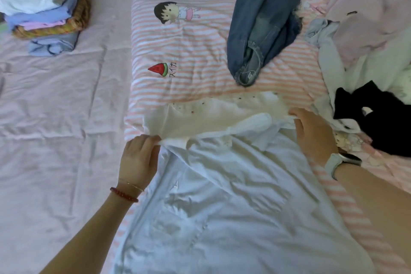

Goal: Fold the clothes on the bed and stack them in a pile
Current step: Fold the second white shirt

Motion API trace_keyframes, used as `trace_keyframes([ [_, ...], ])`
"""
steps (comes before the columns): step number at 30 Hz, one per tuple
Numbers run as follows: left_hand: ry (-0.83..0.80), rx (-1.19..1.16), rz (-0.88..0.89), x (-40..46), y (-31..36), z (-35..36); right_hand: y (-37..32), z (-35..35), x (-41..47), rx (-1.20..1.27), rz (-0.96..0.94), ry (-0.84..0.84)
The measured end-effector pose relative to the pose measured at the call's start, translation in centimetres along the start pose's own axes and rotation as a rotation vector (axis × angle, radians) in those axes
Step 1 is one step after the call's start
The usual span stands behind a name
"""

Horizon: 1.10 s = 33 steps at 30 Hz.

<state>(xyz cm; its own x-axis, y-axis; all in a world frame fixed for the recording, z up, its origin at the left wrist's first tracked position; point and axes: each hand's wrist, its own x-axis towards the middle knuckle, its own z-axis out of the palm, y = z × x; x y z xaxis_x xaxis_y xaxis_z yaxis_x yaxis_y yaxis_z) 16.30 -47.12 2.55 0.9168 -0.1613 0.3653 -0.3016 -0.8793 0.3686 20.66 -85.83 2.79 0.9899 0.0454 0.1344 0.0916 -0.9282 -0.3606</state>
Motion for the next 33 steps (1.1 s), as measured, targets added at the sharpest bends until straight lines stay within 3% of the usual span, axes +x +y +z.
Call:
trace_keyframes([
  [7, -0.306, 0.088, 0.118, -9.3, 2.2, -1.4, 1.8, -0.4, -10.2, -0.074, -0.069, -0.185],
  [10, -0.532, 0.172, 0.074, -10.6, 2.9, -1.5, 2.6, 0.2, -12.6, -0.132, -0.026, -0.425],
  [12, -0.518, 0.203, 0.005, -9.8, 3.2, -1.2, 2.8, 0.4, -12.7, -0.168, -0.027, -0.411],
  [15, -0.298, 0.187, -0.043, -6.1, 3.7, 0.2, 1.6, 0.3, -10.2, -0.168, -0.034, -0.196],
  [17, -0.228, 0.225, -0.059, -3.2, 4.2, 1.9, 0.4, 0.8, -7.2, -0.169, -0.015, -0.15],
  [22, -0.507, 0.265, -0.308, 1.7, 2.2, 7.6, -0.7, 5.0, -0.5, -0.289, -0.162, -0.432],
  [25, -0.592, 0.254, -0.486, 1.2, -1.3, 9.4, 1.7, 7.1, 0.8, -0.369, 0.007, -0.576],
  [27, -0.599, 0.24, -0.489, 1.0, -2.7, 9.5, 2.5, 7.7, 1.2, -0.443, 0.059, -0.58],
  [31, -0.617, 0.276, -0.482, 3.7, -3.9, 8.6, 1.0, 7.7, 3.4, -0.42, 0.03, -0.326],
  [33, -0.71, 0.263, -0.394, 5.3, -4.5, 7.9, 1.0, 7.3, 5.2, -0.377, -0.03, -0.417],
])
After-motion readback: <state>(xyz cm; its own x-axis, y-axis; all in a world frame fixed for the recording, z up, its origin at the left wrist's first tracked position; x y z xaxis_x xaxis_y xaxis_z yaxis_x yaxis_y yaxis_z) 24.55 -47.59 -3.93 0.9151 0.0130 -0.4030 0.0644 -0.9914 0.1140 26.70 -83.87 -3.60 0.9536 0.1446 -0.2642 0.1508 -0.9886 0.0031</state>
